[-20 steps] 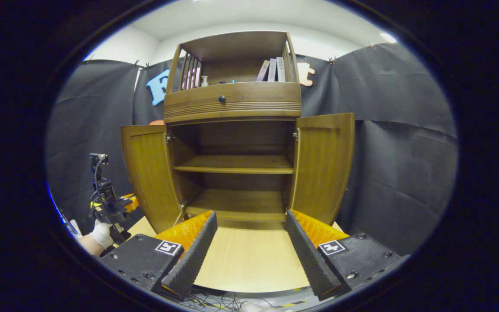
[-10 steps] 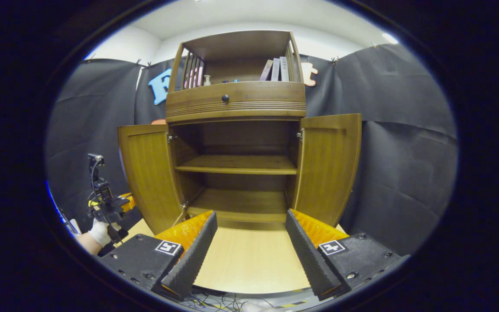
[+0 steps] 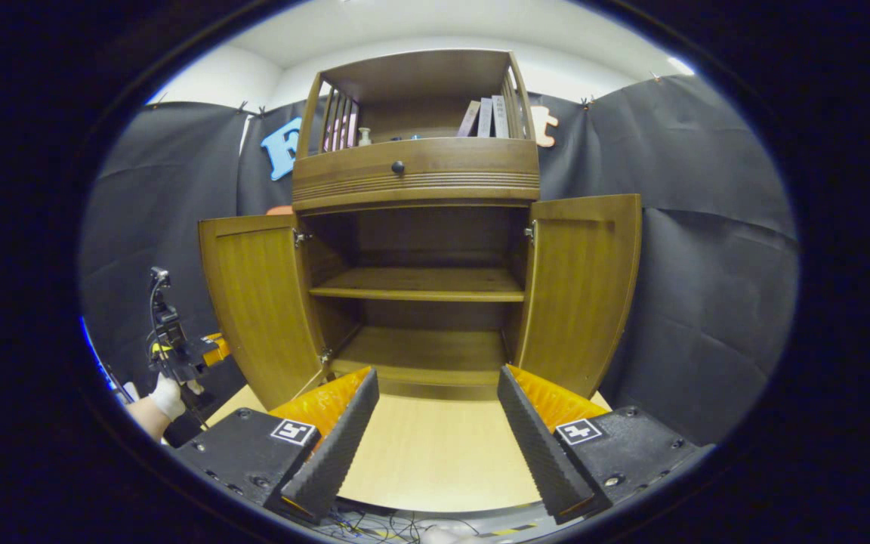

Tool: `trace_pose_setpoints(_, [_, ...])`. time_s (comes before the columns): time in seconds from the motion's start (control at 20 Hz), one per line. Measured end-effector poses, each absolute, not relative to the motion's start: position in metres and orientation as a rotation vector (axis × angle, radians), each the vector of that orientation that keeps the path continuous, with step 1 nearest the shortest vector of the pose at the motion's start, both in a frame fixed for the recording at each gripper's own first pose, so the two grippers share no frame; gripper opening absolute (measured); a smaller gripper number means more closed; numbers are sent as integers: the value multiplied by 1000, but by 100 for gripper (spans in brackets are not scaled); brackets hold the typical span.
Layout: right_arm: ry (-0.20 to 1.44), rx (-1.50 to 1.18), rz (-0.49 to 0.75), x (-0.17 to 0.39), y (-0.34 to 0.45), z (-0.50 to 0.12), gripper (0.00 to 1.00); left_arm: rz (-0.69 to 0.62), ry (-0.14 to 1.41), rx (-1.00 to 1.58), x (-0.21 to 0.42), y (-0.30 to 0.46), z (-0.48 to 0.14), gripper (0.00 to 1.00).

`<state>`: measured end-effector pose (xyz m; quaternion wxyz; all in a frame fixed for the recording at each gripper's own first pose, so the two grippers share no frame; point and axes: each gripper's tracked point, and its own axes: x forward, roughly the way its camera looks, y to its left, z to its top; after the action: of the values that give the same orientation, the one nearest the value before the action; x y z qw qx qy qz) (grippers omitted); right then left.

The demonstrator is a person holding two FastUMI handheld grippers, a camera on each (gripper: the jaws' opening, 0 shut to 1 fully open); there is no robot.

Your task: Open the right door of the double-door shoe cabinet with the right hand, and open the left door with the left hand.

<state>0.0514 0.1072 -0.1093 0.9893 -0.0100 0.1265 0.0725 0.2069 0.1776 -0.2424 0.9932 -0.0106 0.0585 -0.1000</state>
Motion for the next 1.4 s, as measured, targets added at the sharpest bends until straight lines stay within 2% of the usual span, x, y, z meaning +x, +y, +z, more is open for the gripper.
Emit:
trace_pose_setpoints(0.5, [253, -51, 190, 51, 123, -106, 100, -334, 104, -29, 213, 199, -245, 1])
trace_pose_setpoints(0.65, [255, -55, 195, 50, 125, -108, 100, -334, 119, -31, 214, 199, -251, 5])
trace_pose_setpoints(0.7, [256, -57, 197, 49, 125, -108, 100, -322, 125, -40, 213, 201, -250, 10])
trace_pose_setpoints(0.75, [257, -60, 196, 49, 125, -108, 100, -303, 133, -45, 213, 205, -251, 20])
trace_pose_setpoints(0.85, [255, -63, 197, 49, 124, -107, 100, -282, 133, -42, 215, 207, -251, 62])
trace_pose_setpoints(0.9, [254, -62, 197, 49, 124, -107, 100, -271, 134, -39, 214, 209, -250, 64])
trace_pose_setpoints(1.0, [252, -59, 192, 48, 121, -107, 100, -258, 140, -34, 212, 209, -249, 58])
trace_pose_setpoints(1.1, [250, -57, 189, 48, 119, -106, 100, -243, 143, -34, 210, 212, -250, 88])
trace_pose_setpoints(1.15, [252, -58, 188, 48, 118, -107, 100, -238, 141, -34, 210, 213, -249, 81])
trace_pose_setpoints(1.25, [251, -56, 186, 48, 116, -106, 100, -235, 139, -29, 209, 213, -249, 86])
trace_pose_setpoints(1.4, [253, -50, 186, 48, 114, -106, 100, -256, 126, -43, 198, 215, -245, 86])
